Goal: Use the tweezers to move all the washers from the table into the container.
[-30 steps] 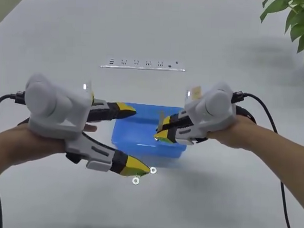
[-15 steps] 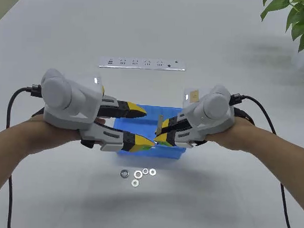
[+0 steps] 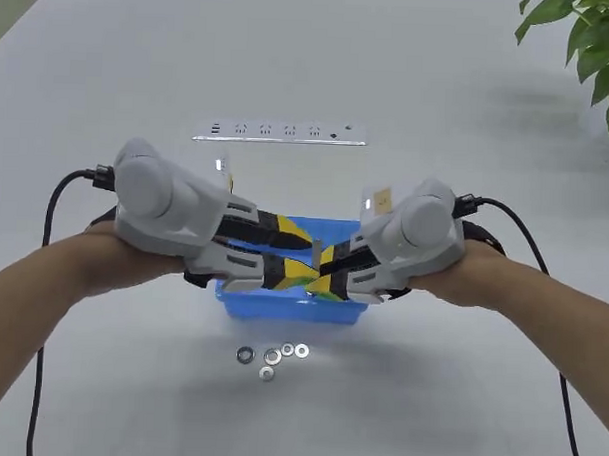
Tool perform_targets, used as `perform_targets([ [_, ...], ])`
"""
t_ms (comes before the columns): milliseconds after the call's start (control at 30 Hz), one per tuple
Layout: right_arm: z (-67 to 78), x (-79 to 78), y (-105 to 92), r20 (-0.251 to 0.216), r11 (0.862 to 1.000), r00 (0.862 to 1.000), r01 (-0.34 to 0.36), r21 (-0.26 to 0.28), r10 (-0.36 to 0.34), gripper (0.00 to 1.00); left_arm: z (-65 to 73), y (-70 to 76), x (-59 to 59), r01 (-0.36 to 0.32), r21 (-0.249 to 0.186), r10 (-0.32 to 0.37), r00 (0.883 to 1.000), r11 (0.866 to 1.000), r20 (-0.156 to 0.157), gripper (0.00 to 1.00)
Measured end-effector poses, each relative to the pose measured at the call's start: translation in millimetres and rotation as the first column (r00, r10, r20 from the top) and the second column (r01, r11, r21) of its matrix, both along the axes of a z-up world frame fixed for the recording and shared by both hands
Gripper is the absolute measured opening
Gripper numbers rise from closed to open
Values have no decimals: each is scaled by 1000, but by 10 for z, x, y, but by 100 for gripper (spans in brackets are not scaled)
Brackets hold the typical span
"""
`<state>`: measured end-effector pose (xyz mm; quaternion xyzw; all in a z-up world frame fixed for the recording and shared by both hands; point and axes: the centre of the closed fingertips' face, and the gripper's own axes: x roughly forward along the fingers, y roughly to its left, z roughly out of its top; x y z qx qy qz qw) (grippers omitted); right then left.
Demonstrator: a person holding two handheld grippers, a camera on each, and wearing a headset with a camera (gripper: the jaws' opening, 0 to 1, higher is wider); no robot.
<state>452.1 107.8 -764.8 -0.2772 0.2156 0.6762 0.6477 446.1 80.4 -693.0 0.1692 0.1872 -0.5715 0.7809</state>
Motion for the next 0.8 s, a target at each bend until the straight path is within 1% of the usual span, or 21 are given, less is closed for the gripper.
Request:
perform_targets([
  [67, -14, -3, -6, 5, 1000, 1000, -7, -6, 7, 10, -1, -13, 28, 5, 7, -5, 1000, 1000, 6, 21],
  [133, -26, -8, -11, 11, 1000, 1000, -17, -12, 17, 10, -12, -22, 45, 11, 16, -11, 1000, 1000, 0, 18],
  [200, -36, -14, -12, 15, 1000, 1000, -24, -18, 24, 10, -24, -33, 37, 33, 30, -33, 999, 999, 8, 16],
  [367, -46, -11, -11, 19, 999, 999, -31, -23, 32, 10, -39, -48, 18, 65, 43, -65, 998, 997, 3, 7],
  [400, -50, -9, -9, 24, 999, 999, -35, -24, 36, 10, -41, -45, 31, 64, 48, -64, 998, 997, 8, 7],
  [500, -55, -4, -13, 23, 999, 999, -34, -27, 34, 11, -46, -47, 28, 71, 50, -71, 997, 996, 8, 7],
  [700, -47, -6, -9, 27, 999, 999, -31, -27, 32, 12, -45, -44, 31, 77, 55, -78, 997, 995, 19, 7],
  [800, -19, -4, 5, 20, 1000, 999, -24, -14, 24, 13, -32, -46, 33, 76, 53, -77, 997, 996, 21, 7],
])
